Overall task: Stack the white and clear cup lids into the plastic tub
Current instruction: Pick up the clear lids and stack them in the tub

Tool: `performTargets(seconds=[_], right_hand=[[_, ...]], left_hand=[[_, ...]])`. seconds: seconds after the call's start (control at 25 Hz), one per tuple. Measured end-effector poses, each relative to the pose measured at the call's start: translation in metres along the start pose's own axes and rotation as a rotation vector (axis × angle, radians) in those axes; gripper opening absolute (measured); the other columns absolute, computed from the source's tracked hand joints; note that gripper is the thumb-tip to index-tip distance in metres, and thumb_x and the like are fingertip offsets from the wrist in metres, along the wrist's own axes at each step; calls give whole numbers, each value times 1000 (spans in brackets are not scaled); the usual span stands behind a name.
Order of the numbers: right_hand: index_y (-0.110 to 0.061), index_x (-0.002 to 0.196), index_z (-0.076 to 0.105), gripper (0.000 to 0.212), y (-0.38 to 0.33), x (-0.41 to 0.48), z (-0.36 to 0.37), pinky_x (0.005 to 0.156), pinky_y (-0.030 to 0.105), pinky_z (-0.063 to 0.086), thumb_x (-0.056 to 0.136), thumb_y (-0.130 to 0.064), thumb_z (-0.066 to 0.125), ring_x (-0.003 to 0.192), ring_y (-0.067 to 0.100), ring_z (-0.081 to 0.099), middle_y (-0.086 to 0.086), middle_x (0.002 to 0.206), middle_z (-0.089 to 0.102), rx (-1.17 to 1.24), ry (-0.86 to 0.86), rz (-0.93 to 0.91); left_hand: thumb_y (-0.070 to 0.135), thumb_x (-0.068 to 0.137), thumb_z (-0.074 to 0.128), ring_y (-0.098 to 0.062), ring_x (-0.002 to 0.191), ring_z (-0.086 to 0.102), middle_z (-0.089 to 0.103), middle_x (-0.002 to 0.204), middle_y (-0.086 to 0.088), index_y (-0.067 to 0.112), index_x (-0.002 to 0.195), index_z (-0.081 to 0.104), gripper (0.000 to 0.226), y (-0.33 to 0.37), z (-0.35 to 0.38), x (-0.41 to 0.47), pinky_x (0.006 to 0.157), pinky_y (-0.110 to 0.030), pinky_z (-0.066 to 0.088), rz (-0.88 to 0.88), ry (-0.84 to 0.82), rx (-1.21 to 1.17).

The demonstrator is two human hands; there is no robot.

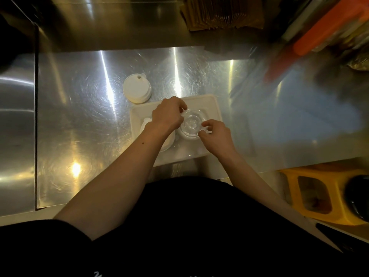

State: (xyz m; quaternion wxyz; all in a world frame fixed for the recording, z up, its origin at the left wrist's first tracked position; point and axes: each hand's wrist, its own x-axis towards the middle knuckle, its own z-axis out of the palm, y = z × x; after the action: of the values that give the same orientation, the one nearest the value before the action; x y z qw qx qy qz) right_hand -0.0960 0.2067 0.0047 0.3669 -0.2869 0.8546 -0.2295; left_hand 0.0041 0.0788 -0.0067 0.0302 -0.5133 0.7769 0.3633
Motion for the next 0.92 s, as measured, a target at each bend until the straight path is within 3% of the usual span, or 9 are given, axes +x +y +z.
performTargets(seconds=[0.12,0.4,0.68,0.92], right_hand=[[-14,122,62,36,-1,0,0,96,32,45,86,-19,61,113,26,61,12,126,63,-13,-5,-15],[-17,127,56,44,1,-1,2,98,47,51,84,-20,58,109,30,63,13,127,61,-96,11,-104],[-13,134,50,46,-6,-2,-2,94,40,45,89,-16,55,113,30,57,13,128,58,-248,67,-252],[-18,134,50,44,-9,8,-4,95,46,51,90,-24,55,113,26,60,7,131,59,-193,89,-296]], left_hand=[[7,77,69,-22,106,65,71,113,2,26,115,68,42,-1,-1,-1,88,-42,54,-3,-4,-8],[13,81,70,-22,103,65,70,113,0,23,115,67,36,-4,-2,0,88,-40,53,27,-15,-27],[17,81,71,-25,100,66,70,109,-5,18,116,66,35,-7,-3,-1,89,-45,54,57,-14,-79],[26,83,67,-18,96,67,72,104,1,20,110,69,28,-9,-11,-10,88,-44,56,94,65,-179]])
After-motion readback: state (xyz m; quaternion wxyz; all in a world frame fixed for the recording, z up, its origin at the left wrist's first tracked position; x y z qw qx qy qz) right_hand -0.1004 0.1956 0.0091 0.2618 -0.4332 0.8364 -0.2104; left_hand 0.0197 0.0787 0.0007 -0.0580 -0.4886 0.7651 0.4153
